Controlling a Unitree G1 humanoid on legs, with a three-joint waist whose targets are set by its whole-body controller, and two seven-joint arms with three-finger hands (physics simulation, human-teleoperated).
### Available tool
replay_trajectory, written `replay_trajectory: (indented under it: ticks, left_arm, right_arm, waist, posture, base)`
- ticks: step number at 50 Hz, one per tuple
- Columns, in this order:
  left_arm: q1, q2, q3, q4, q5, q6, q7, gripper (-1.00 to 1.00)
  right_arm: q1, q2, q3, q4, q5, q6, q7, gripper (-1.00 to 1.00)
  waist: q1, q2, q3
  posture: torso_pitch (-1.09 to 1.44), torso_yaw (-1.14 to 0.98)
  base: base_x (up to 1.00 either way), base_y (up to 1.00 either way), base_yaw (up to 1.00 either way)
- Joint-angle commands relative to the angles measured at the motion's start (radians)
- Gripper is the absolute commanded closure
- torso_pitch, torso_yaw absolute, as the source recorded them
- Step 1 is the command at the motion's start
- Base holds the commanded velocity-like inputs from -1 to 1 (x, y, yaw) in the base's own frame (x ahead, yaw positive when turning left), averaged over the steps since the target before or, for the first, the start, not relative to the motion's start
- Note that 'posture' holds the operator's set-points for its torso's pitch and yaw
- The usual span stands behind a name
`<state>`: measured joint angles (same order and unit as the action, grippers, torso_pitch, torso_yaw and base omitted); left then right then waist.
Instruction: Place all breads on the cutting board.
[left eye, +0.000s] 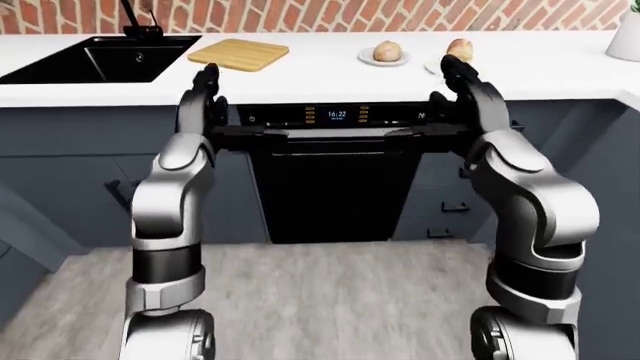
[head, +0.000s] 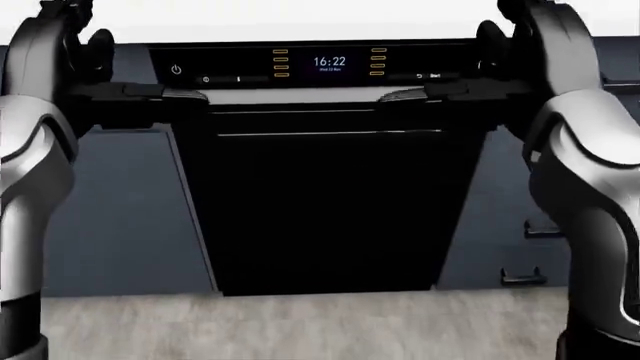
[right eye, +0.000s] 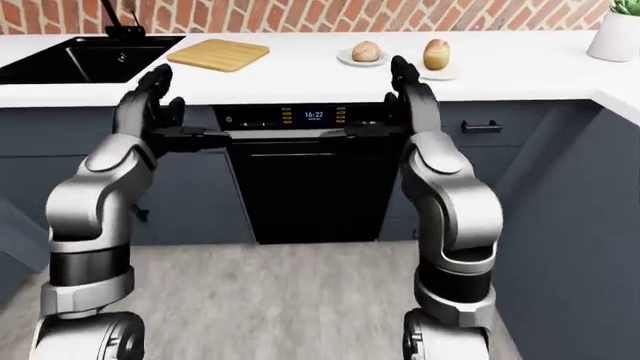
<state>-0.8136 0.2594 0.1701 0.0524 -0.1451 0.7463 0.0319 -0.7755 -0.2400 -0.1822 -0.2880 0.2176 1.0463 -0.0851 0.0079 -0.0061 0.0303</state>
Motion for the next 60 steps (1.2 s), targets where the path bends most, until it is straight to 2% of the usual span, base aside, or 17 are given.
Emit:
replay_trajectory:
  ticks: [1, 13, 14, 16, 18, 21, 30, 32, 34, 35, 39, 43, 46, 48, 49, 51, 60]
  left_arm:
    - [-0.082, 0.017, 0.000, -0.016, -0.021, -0.018, 0.008, -1.00]
    - [-0.317, 0.078, -0.006, 0.145, -0.056, 0.012, 0.012, -1.00]
    - [-0.332, 0.084, -0.003, 0.152, -0.059, 0.017, 0.014, -1.00]
    - [-0.341, 0.091, -0.007, 0.161, -0.059, 0.010, 0.012, -1.00]
    - [-0.335, 0.089, -0.010, 0.139, -0.061, 0.023, 0.014, -1.00]
    - [-0.354, 0.090, -0.010, 0.161, -0.061, 0.019, 0.014, -1.00]
    - [-0.360, 0.089, -0.011, 0.183, -0.057, 0.002, 0.011, -1.00]
    - [-0.357, 0.088, -0.009, 0.180, -0.060, 0.003, 0.013, -1.00]
    - [-0.349, 0.092, -0.007, 0.163, -0.064, 0.017, 0.016, -1.00]
    - [-0.351, 0.095, -0.006, 0.163, -0.065, 0.020, 0.016, -1.00]
    - [-0.359, 0.095, -0.006, 0.176, -0.066, 0.012, 0.018, -1.00]
    - [-0.358, 0.099, -0.006, 0.168, -0.070, 0.020, 0.018, -1.00]
    - [-0.354, 0.103, -0.003, 0.172, -0.072, 0.011, 0.016, -1.00]
    - [-0.358, 0.103, -0.004, 0.171, -0.072, 0.015, 0.018, -1.00]
    - [-0.356, 0.102, -0.004, 0.175, -0.073, 0.009, 0.016, -1.00]
    - [-0.361, 0.102, -0.006, 0.181, -0.073, 0.007, 0.016, -1.00]
    - [-0.379, 0.096, -0.009, 0.180, -0.074, 0.023, 0.023, -1.00]
  right_arm:
    - [-0.073, -0.018, 0.002, -0.024, 0.021, 0.021, -0.014, -1.00]
    - [-0.324, -0.121, -0.006, 0.117, 0.044, 0.093, -0.017, -1.00]
    - [-0.334, -0.124, -0.008, 0.118, 0.047, 0.103, -0.017, -1.00]
    - [-0.352, -0.131, -0.013, 0.128, 0.049, 0.103, -0.020, -1.00]
    - [-0.346, -0.128, -0.011, 0.134, 0.051, 0.092, -0.022, -1.00]
    - [-0.363, -0.138, -0.014, 0.148, 0.056, 0.095, -0.022, -1.00]
    - [-0.364, -0.144, 0.003, 0.178, 0.045, 0.071, -0.016, -1.00]
    - [-0.357, -0.144, 0.010, 0.192, 0.036, 0.057, -0.010, -1.00]
    - [-0.374, -0.144, 0.005, 0.205, 0.032, 0.058, -0.007, -1.00]
    - [-0.377, -0.144, 0.008, 0.210, 0.029, 0.055, -0.005, -1.00]
    - [-0.379, -0.141, 0.008, 0.207, 0.026, 0.060, 0.000, -1.00]
    - [-0.380, -0.147, 0.005, 0.204, 0.021, 0.071, 0.007, -1.00]
    - [-0.388, -0.148, 0.006, 0.207, 0.016, 0.075, 0.012, -1.00]
    - [-0.388, -0.148, 0.006, 0.204, 0.014, 0.078, 0.013, -1.00]
    - [-0.390, -0.148, 0.004, 0.205, 0.014, 0.078, 0.014, -1.00]
    - [-0.396, -0.152, 0.004, 0.209, 0.011, 0.080, 0.018, -1.00]
    - [-0.377, -0.152, 0.000, 0.193, 0.011, 0.080, 0.027, -1.00]
  waist:
    - [0.000, 0.001, -0.026]
    - [0.001, -0.002, -0.011]
    - [-0.001, 0.003, -0.031]
    - [-0.003, 0.010, -0.029]
    - [-0.003, 0.003, -0.029]
    - [0.000, -0.035, -0.023]
    - [0.008, 0.010, -0.016]
    - [0.006, 0.031, -0.013]
    - [0.001, 0.076, -0.021]
    - [-0.001, 0.062, -0.020]
    - [-0.002, 0.060, -0.034]
    - [-0.001, 0.032, -0.024]
    - [0.004, -0.012, -0.025]
    - [0.006, -0.087, -0.036]
    - [0.006, -0.059, -0.032]
    - [0.007, -0.056, -0.020]
    - [0.007, 0.044, -0.007]
  posture:
    - [0.00, 0.00]
    - [0.00, 0.00]
    - [0.00, 0.00]
    - [0.00, 0.00]
    - [0.00, 0.00]
    - [0.00, 0.00]
    - [0.00, 0.00]
    - [0.00, 0.00]
    - [0.00, 0.00]
    - [0.00, 0.00]
    - [0.00, 0.00]
    - [0.00, 0.00]
    - [0.00, 0.00]
    - [0.00, 0.00]
    - [0.00, 0.00]
    - [0.00, 0.00]
    - [0.00, 0.00]
  base:
    - [0.00, 0.00, 0.00]
    - [0.00, -0.01, 0.00]
    - [0.00, -0.09, 0.00]
    - [0.00, -0.11, 0.00]
    - [0.00, -0.12, 0.00]
    - [0.00, -0.11, 0.00]
    - [0.00, -0.20, 0.00]
    - [0.00, -0.21, 0.00]
    - [0.00, -0.22, 0.00]
    - [0.00, -0.23, 0.00]
    - [0.00, -0.22, 0.00]
    - [0.00, -0.22, 0.00]
    - [0.01, -0.24, 0.00]
    - [0.02, -0.25, 0.00]
    - [0.02, -0.25, 0.00]
    - [0.02, -0.25, 0.00]
    - [0.06, -0.26, 0.00]
